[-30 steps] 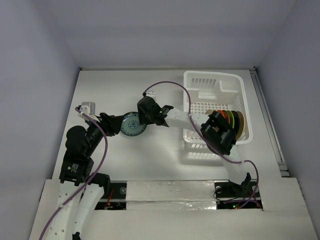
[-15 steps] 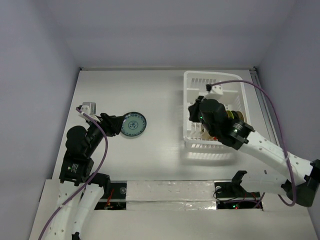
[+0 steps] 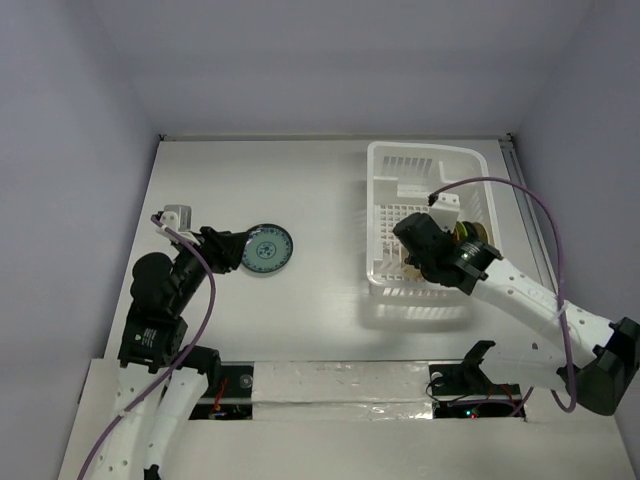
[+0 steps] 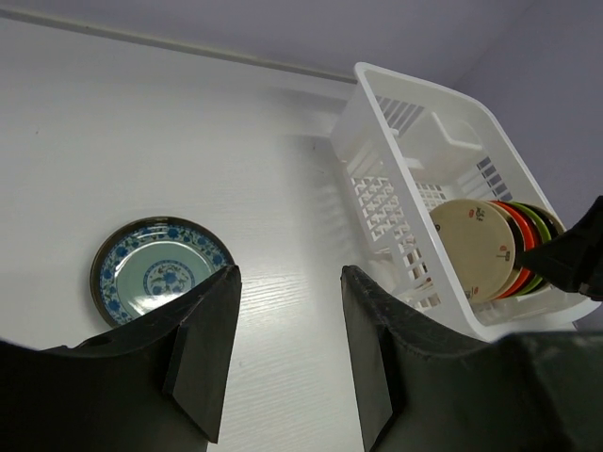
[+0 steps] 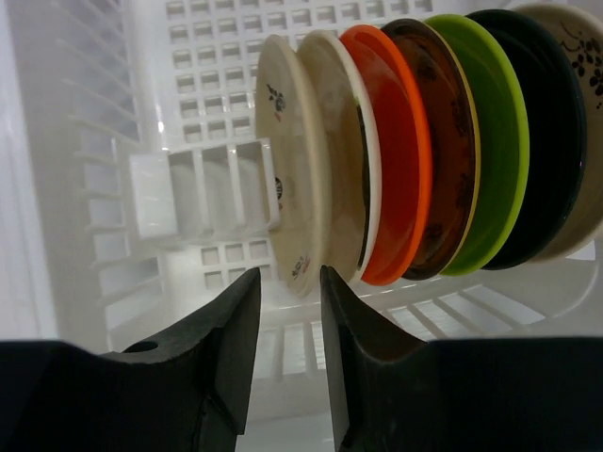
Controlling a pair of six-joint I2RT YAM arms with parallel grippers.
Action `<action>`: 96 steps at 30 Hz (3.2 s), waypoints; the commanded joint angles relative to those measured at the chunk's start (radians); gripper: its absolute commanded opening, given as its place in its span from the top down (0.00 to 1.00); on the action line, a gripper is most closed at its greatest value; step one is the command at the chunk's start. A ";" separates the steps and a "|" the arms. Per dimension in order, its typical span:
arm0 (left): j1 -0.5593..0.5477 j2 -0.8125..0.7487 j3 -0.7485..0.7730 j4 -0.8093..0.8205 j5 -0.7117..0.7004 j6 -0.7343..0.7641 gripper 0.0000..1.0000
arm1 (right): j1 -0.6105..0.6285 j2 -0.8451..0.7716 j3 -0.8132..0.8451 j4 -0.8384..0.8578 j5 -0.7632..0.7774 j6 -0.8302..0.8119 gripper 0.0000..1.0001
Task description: Unload the plates from the dish rack
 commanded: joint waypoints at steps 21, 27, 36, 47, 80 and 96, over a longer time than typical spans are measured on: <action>-0.033 -0.033 -0.011 0.041 0.000 -0.005 0.56 | -0.135 0.238 0.141 0.025 0.075 -0.142 0.81; -0.033 -0.036 -0.011 0.041 0.000 -0.006 0.56 | -0.135 0.212 0.196 -0.038 0.135 -0.166 1.00; -0.033 -0.036 -0.011 0.043 -0.002 -0.008 0.56 | -0.135 0.176 0.276 -0.061 0.167 -0.231 1.00; -0.033 -0.030 -0.012 0.043 0.002 -0.008 0.56 | -0.126 0.144 0.336 -0.047 0.197 -0.246 1.00; -0.033 -0.032 -0.002 0.026 -0.049 -0.013 0.58 | 0.077 0.900 0.675 0.688 -0.576 -0.107 1.00; 0.005 -0.016 -0.006 0.038 -0.040 -0.016 0.58 | 0.086 1.012 0.604 0.711 -0.690 -0.056 0.79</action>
